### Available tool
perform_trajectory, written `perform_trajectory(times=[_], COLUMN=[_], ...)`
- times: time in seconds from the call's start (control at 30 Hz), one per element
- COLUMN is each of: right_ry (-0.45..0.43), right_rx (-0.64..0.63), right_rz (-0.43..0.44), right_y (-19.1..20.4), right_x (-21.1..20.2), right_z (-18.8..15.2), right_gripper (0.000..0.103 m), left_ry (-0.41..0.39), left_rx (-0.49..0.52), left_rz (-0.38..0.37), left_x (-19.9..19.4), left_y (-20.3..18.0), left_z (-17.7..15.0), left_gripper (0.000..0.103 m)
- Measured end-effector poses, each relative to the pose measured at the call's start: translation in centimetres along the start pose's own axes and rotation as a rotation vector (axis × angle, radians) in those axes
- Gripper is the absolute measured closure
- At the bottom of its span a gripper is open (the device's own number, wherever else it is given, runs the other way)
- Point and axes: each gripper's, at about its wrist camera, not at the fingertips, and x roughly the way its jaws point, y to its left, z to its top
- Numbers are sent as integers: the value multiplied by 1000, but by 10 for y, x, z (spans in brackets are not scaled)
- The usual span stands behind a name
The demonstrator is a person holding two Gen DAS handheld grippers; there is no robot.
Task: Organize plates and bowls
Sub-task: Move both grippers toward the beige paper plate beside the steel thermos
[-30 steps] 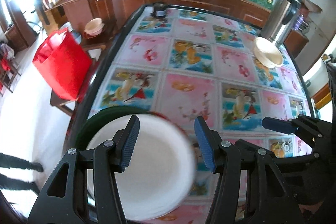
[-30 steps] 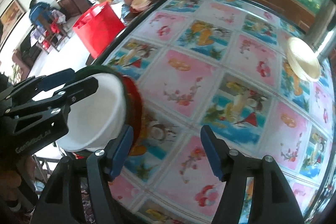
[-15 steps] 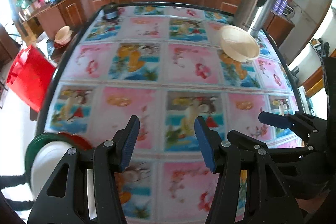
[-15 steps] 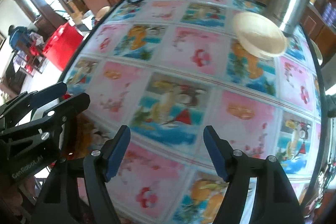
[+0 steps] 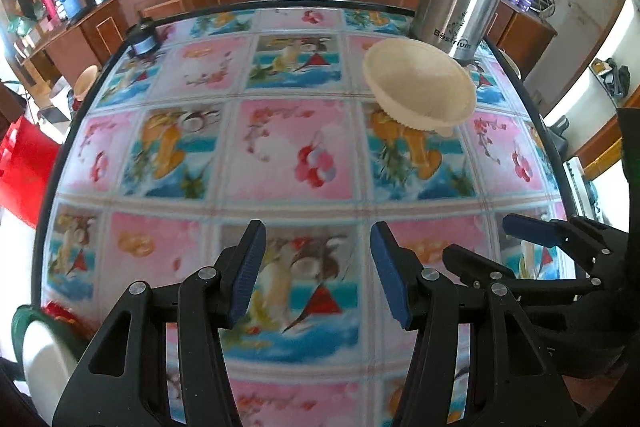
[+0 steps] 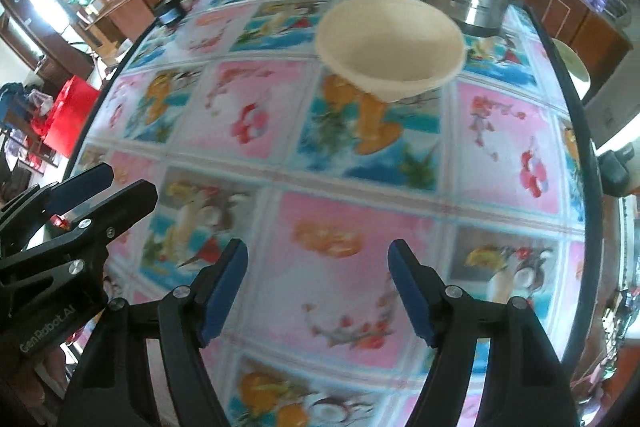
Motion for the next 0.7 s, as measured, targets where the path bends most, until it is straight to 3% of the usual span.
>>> perform_trajectory(times=[0.27, 0.7], right_ry=[-10, -106], right_rx=[17, 37], right_rz=[-19, -63], right_y=[-42, -97], right_x=[13, 4], right_z=[21, 79], right_gripper=[29, 24], left_ry=[10, -36], left_rx=[1, 12], left_rz=[0, 1], left_x=[34, 71], left_y=[-21, -46], left_z=[31, 93], left_gripper=[48, 48])
